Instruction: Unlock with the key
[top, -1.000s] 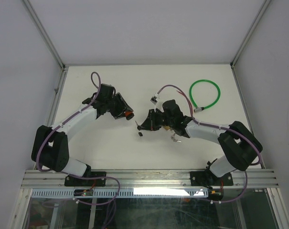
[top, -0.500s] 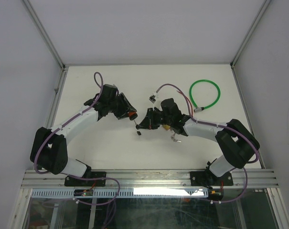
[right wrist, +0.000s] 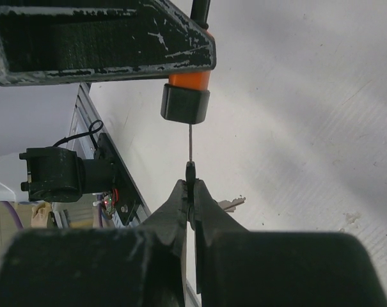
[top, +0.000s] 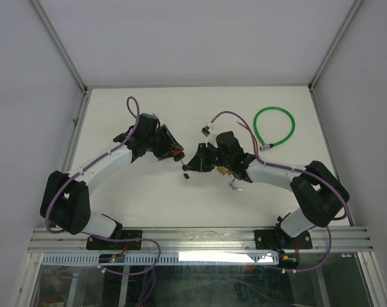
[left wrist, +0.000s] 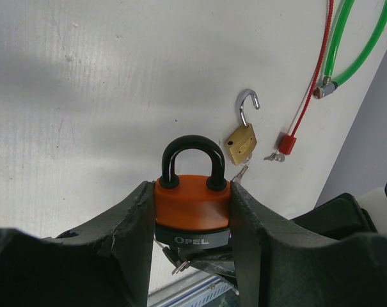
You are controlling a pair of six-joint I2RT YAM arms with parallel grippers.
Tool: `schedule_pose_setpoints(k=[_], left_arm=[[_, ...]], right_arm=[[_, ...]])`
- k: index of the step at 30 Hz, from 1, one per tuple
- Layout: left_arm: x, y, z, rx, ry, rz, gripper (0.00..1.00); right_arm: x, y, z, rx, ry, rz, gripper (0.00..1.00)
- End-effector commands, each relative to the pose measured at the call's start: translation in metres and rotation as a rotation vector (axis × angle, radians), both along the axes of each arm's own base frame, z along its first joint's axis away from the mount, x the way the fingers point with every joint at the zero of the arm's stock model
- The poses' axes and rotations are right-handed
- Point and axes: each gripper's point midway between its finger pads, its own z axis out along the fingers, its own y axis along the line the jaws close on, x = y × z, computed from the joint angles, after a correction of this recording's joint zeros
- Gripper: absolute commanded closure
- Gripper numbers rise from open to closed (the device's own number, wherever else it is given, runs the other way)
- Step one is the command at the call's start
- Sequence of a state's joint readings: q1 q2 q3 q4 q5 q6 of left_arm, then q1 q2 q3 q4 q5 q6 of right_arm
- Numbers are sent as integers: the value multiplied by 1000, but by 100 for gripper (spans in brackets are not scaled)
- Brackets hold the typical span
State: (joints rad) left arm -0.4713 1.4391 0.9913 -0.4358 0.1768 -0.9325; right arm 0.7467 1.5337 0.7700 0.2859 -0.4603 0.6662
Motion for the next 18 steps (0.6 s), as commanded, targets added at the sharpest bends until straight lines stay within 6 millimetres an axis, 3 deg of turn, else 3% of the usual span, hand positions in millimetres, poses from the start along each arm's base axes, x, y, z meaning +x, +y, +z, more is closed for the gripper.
schedule_pose_setpoints(k=[1,18], left_arm=[[8,-10,29,-51,-106,-4,93],[6,-12,28,-38,-112,6,94]], right_arm=[[4,7,33,83,-61,-4,100],[14,-7,30,116,-18,-106,100]])
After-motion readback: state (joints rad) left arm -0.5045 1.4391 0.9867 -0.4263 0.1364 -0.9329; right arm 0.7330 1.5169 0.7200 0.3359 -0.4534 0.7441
